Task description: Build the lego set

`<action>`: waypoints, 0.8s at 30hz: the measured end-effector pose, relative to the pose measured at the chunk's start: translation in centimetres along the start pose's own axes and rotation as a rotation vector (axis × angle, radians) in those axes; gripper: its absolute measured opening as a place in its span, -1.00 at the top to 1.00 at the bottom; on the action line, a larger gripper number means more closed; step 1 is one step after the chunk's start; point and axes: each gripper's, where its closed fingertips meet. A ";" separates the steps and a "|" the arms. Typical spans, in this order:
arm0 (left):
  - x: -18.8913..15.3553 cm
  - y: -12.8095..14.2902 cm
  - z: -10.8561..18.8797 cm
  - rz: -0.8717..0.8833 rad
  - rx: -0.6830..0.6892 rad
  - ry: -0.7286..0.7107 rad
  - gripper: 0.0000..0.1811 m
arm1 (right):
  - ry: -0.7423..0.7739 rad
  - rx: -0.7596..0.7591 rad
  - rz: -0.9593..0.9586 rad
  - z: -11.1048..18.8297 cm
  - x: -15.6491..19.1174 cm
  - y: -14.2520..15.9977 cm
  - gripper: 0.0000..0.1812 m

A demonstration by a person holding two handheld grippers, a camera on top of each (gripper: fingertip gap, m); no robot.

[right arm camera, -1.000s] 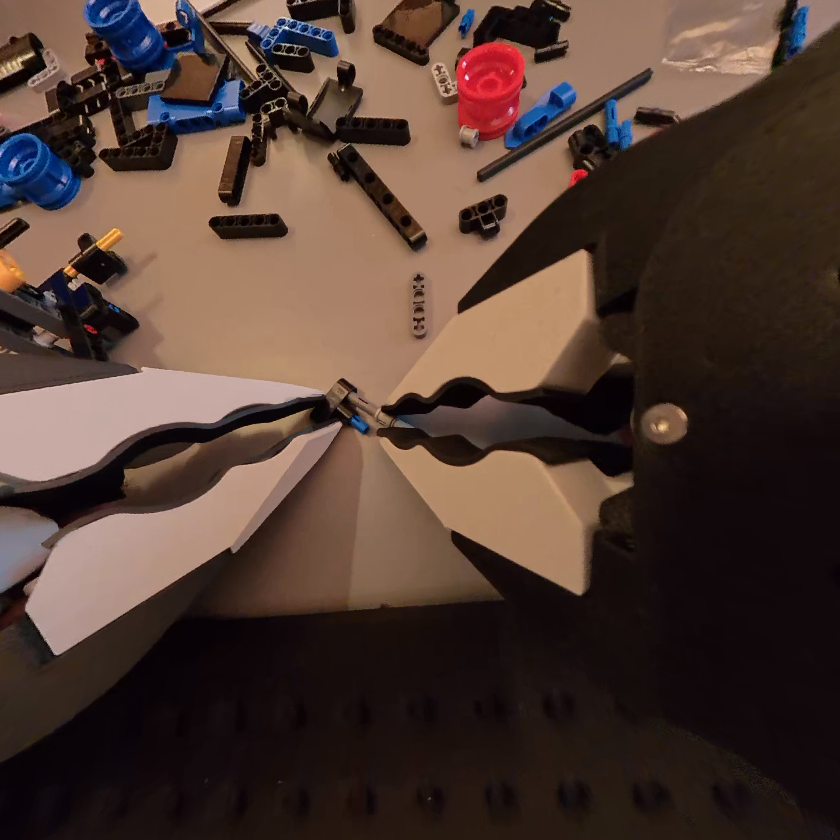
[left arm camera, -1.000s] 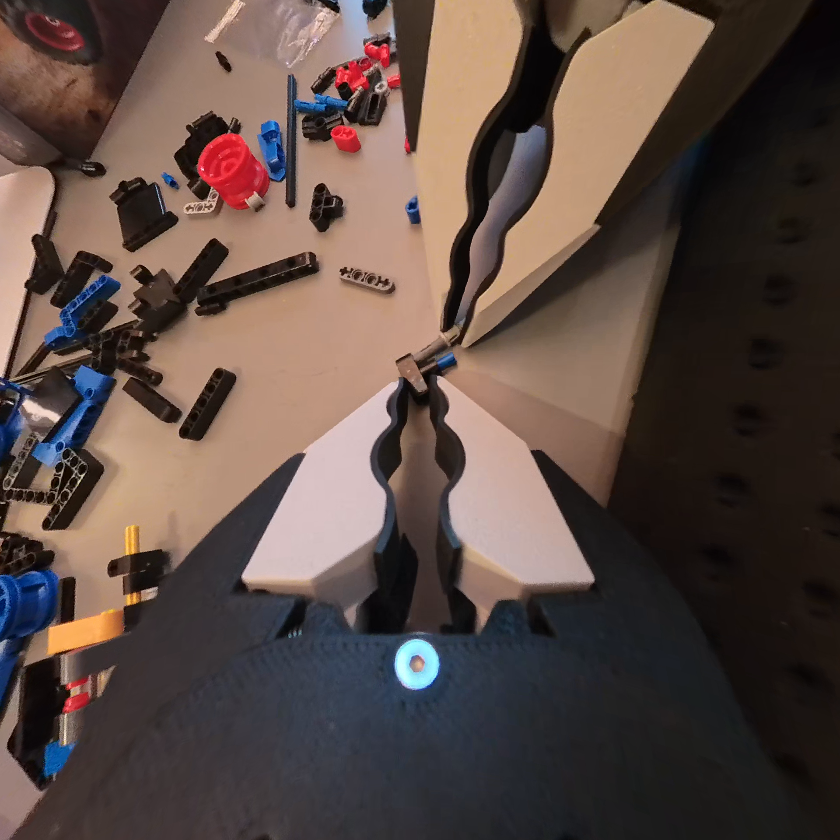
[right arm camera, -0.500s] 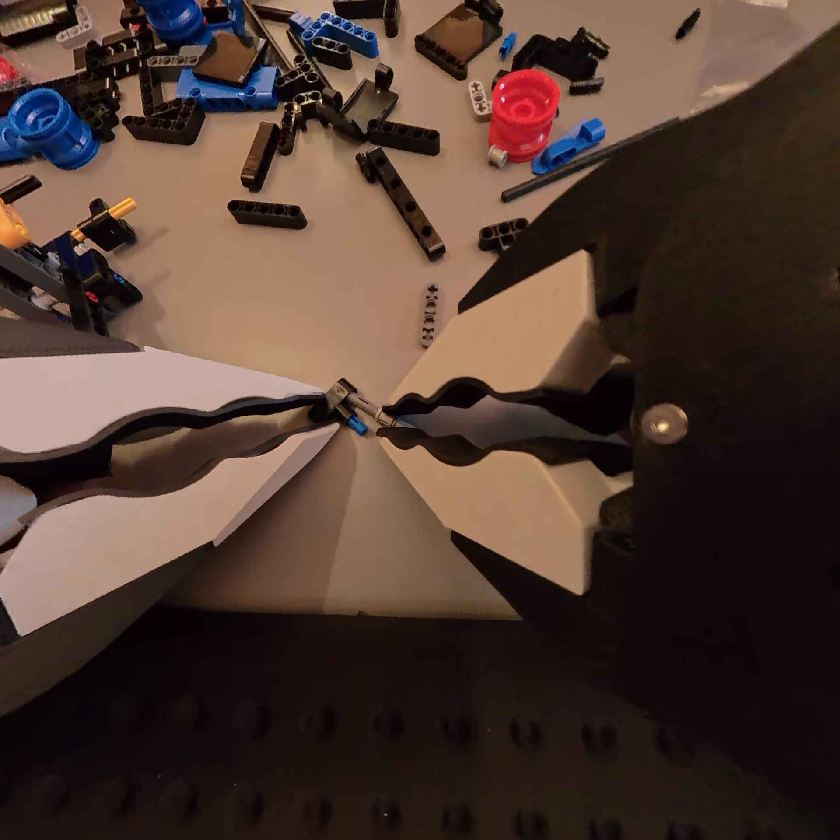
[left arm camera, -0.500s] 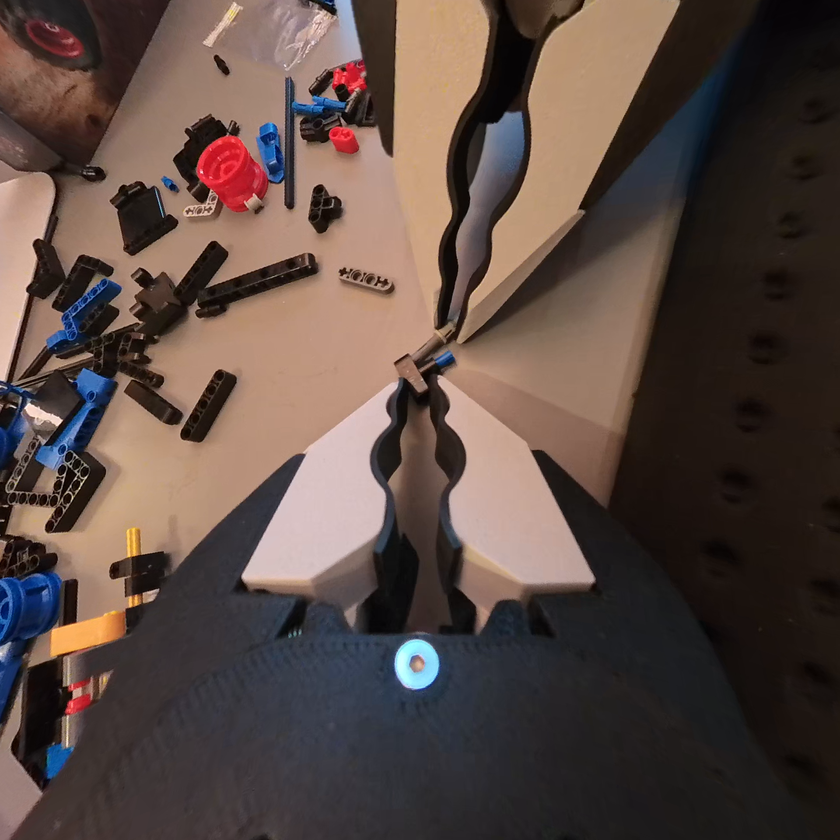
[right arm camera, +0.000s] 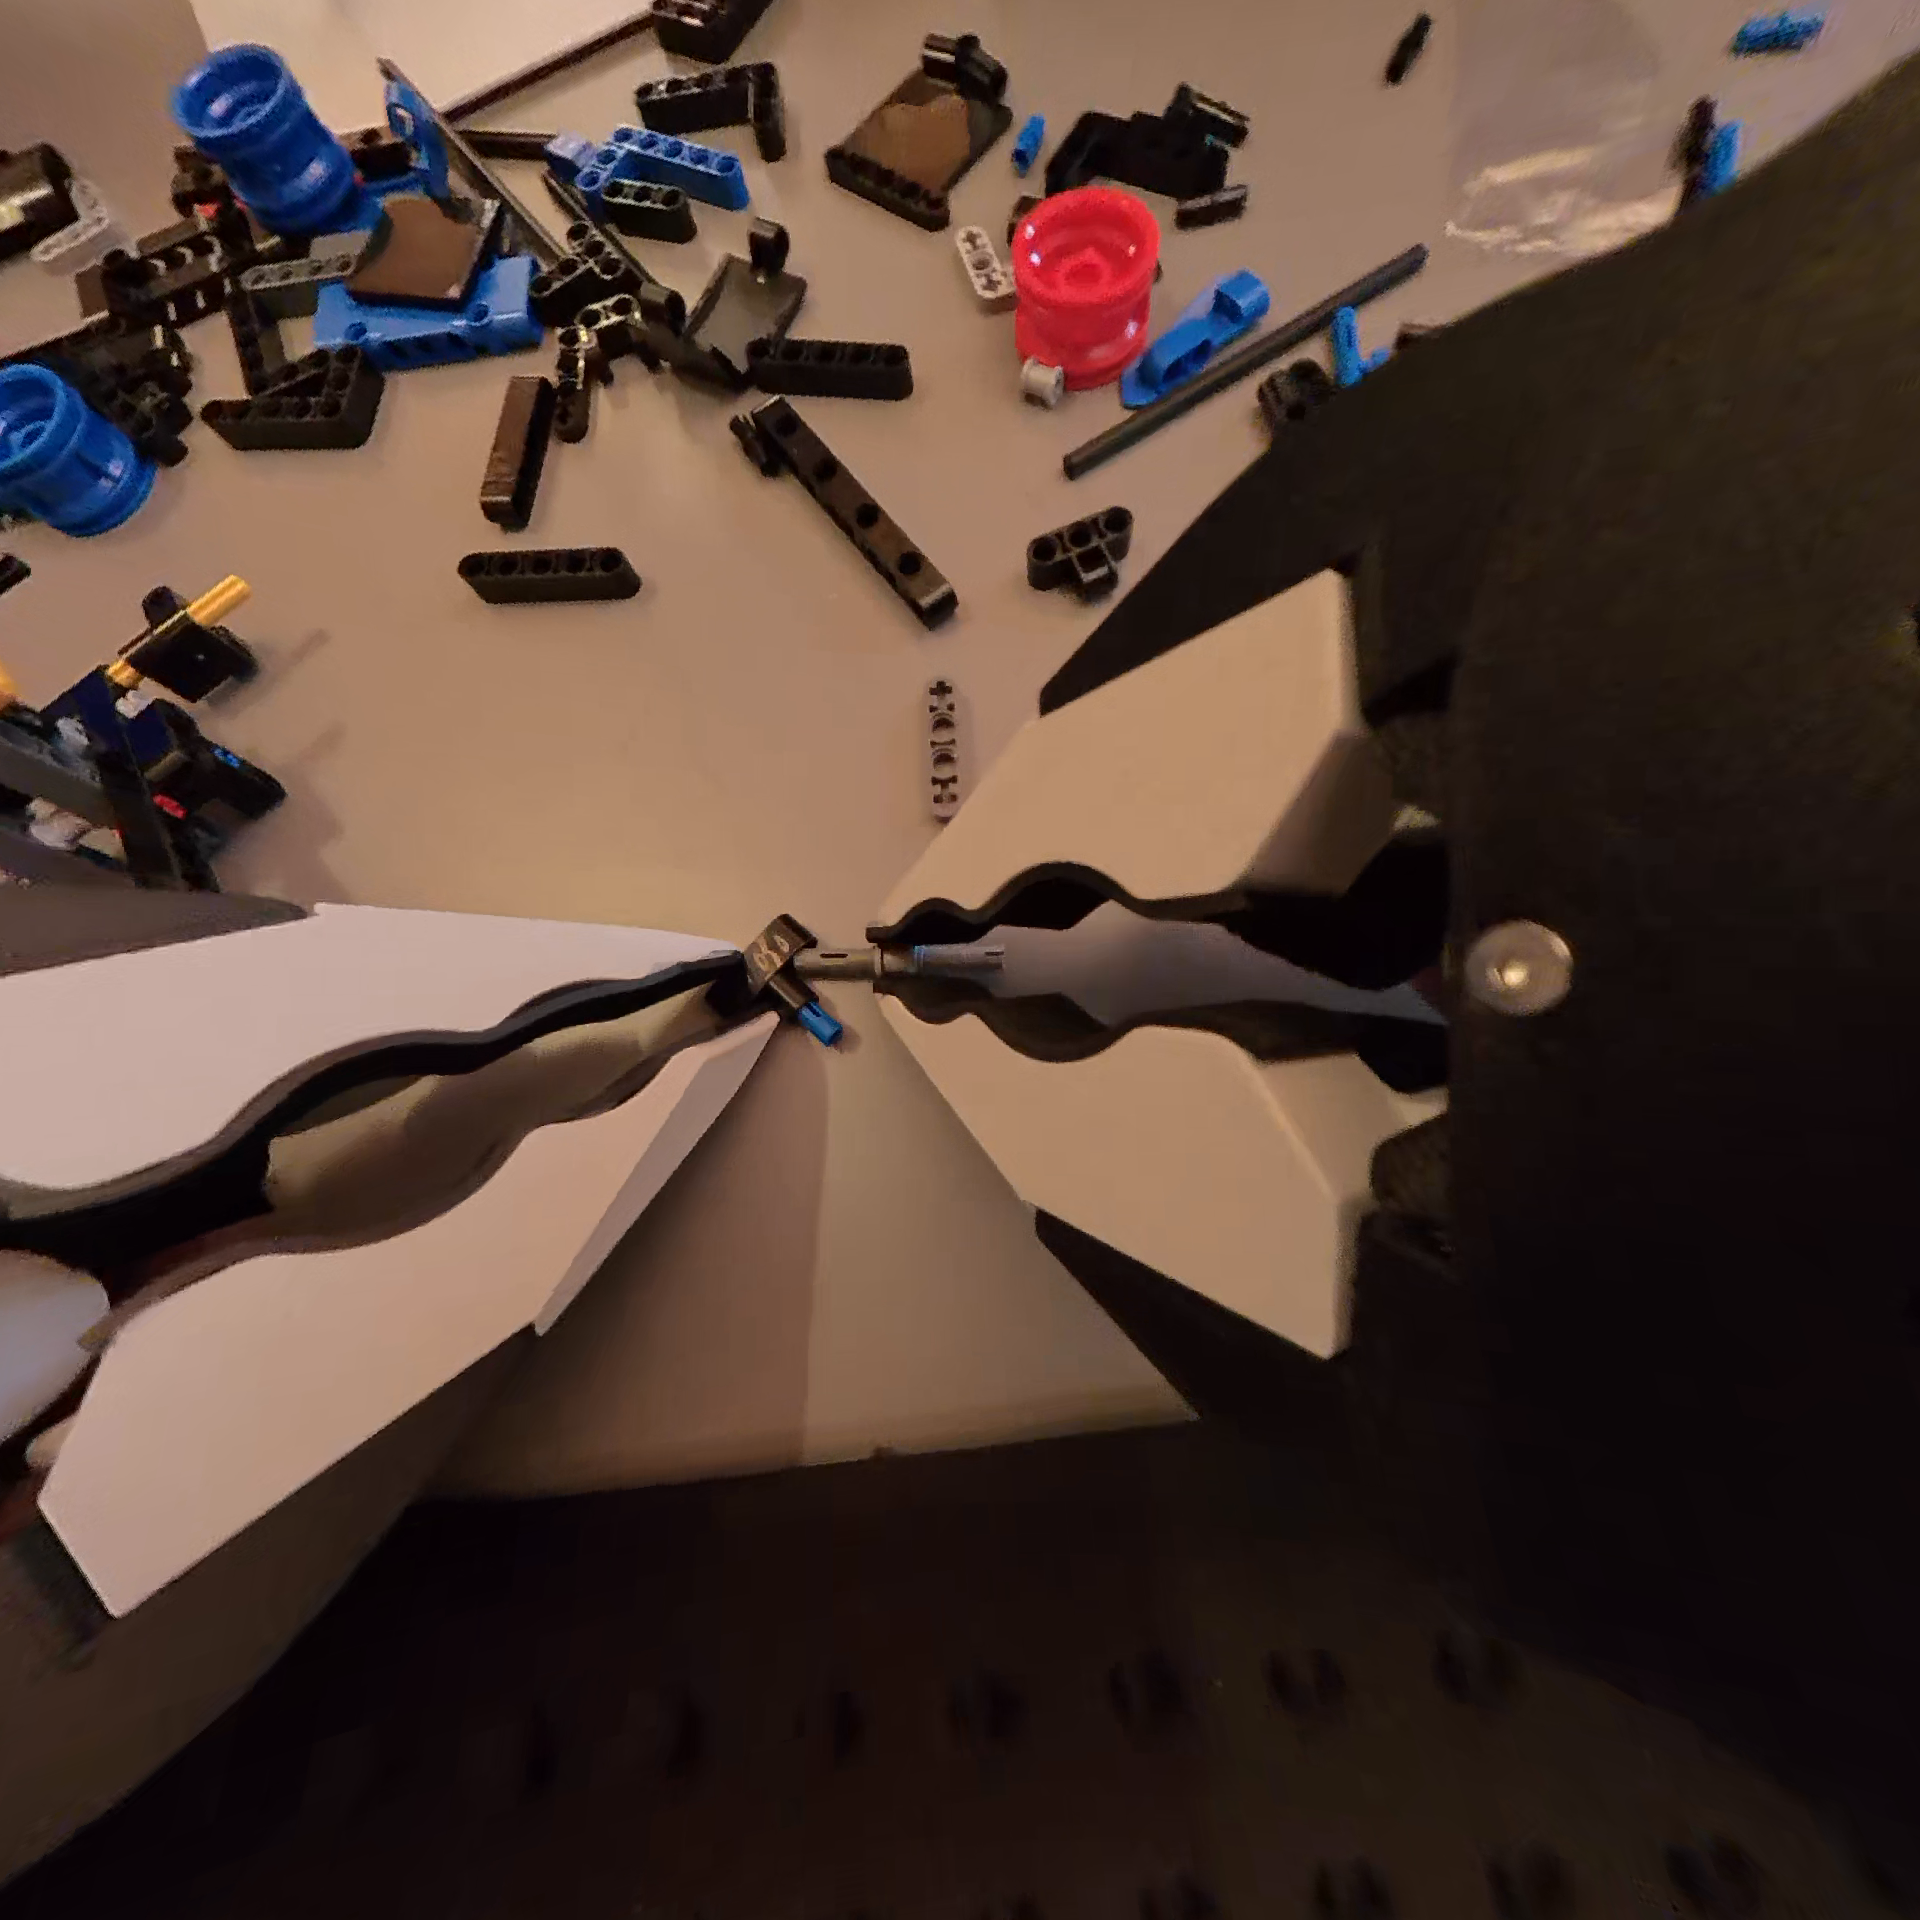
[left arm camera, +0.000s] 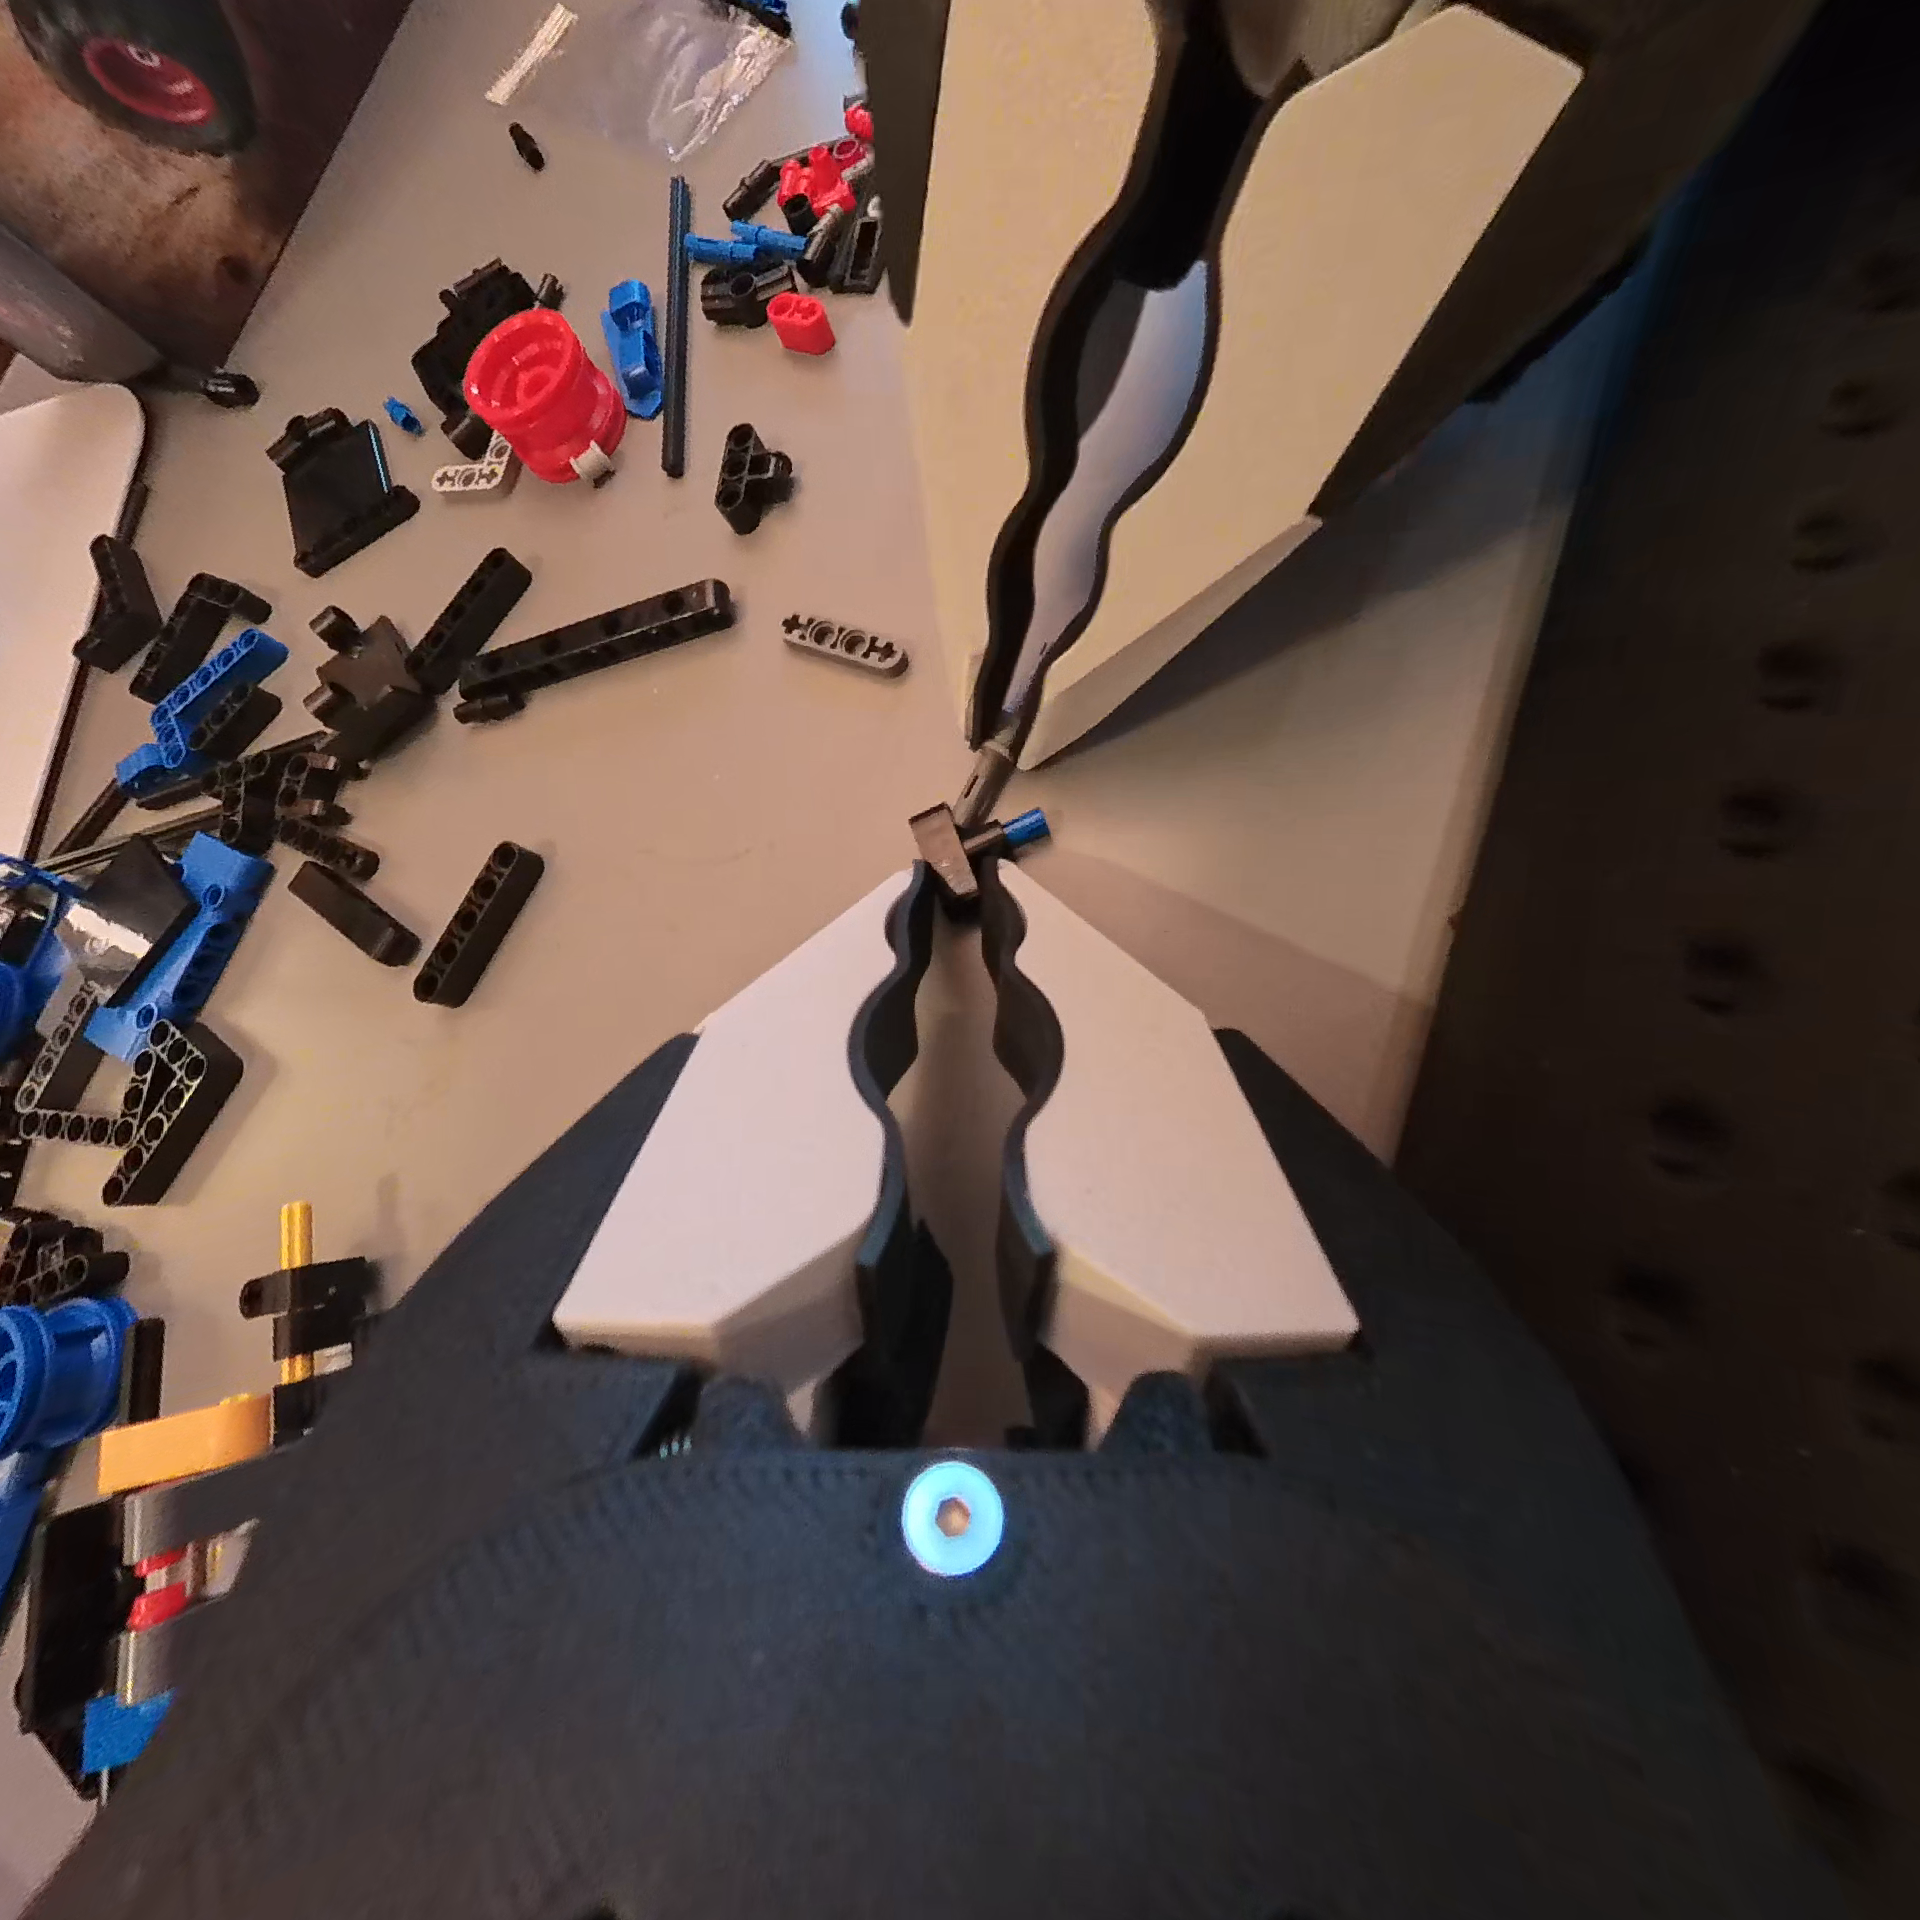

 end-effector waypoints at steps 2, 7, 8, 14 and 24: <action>0.0 0.0 0.0 0.001 0.003 -0.008 0.93 | 0.024 0.018 -0.051 0.0 0.0 0.0 0.98; 0.3 -0.1 0.0 -0.047 0.018 -0.073 0.94 | 0.090 0.046 -0.152 -0.1 -0.2 0.0 0.98; 0.4 -0.2 0.1 -0.063 0.017 -0.092 0.94 | 0.094 0.039 -0.181 -0.1 -0.3 0.0 0.99; 0.3 -0.5 0.1 -0.013 0.008 -0.091 0.94 | 0.117 0.027 -0.236 -0.3 -0.2 -0.2 0.99; 0.3 0.2 0.1 0.067 0.022 -0.043 0.92 | 0.098 -0.037 -0.281 -0.5 -0.1 -0.5 0.98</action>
Point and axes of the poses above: each gripper's, where its closed fingertips meet, z back along the fingers, y out of its underside, x = y × z across the jaws, and after that the axes turned 4 degrees about z, right-handed
